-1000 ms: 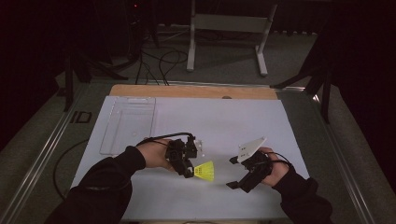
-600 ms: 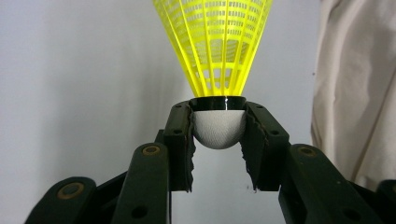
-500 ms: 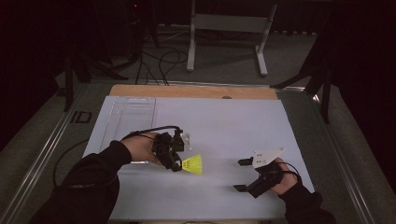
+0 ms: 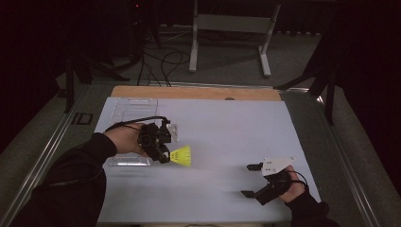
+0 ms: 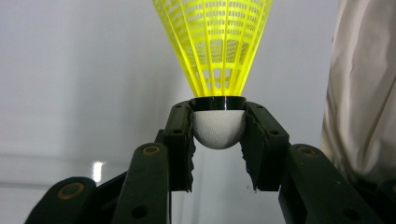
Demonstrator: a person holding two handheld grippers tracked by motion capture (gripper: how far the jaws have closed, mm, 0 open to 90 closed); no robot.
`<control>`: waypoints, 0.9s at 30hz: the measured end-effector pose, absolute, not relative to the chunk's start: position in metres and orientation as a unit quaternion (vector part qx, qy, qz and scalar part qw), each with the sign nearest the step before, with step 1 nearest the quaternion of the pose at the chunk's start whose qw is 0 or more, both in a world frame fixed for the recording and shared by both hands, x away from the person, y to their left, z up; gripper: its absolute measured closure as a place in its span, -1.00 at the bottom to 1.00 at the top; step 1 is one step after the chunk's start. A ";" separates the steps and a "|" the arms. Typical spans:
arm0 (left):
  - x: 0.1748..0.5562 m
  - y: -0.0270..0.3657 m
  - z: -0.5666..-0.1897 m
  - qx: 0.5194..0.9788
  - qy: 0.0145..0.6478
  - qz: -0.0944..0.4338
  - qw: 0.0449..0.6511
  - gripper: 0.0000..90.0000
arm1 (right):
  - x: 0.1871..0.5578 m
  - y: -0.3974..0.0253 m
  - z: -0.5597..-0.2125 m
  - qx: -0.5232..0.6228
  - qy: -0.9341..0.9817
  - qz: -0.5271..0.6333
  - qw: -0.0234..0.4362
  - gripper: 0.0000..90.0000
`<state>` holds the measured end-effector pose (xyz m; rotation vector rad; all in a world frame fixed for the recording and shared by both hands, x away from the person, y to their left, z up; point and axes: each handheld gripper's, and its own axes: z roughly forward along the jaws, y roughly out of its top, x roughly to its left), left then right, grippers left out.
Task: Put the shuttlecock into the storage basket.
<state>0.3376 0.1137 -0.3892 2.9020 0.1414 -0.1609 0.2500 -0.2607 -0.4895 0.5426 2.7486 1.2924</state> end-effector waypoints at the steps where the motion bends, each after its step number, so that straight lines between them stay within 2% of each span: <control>1: 0.338 0.114 -0.389 0.991 0.048 -0.055 0.116 0.45 | 0.250 -0.261 -0.490 0.177 0.890 0.420 0.028 -0.78; 8: 0.345 0.136 -0.377 0.990 0.071 -0.049 0.108 0.45 | 0.245 -0.263 -0.491 0.168 0.885 0.432 0.045 -0.78; 27: 0.368 0.213 -0.367 0.966 0.231 -0.053 0.105 0.45 | 0.242 -0.263 -0.494 0.152 0.878 0.450 0.063 -0.78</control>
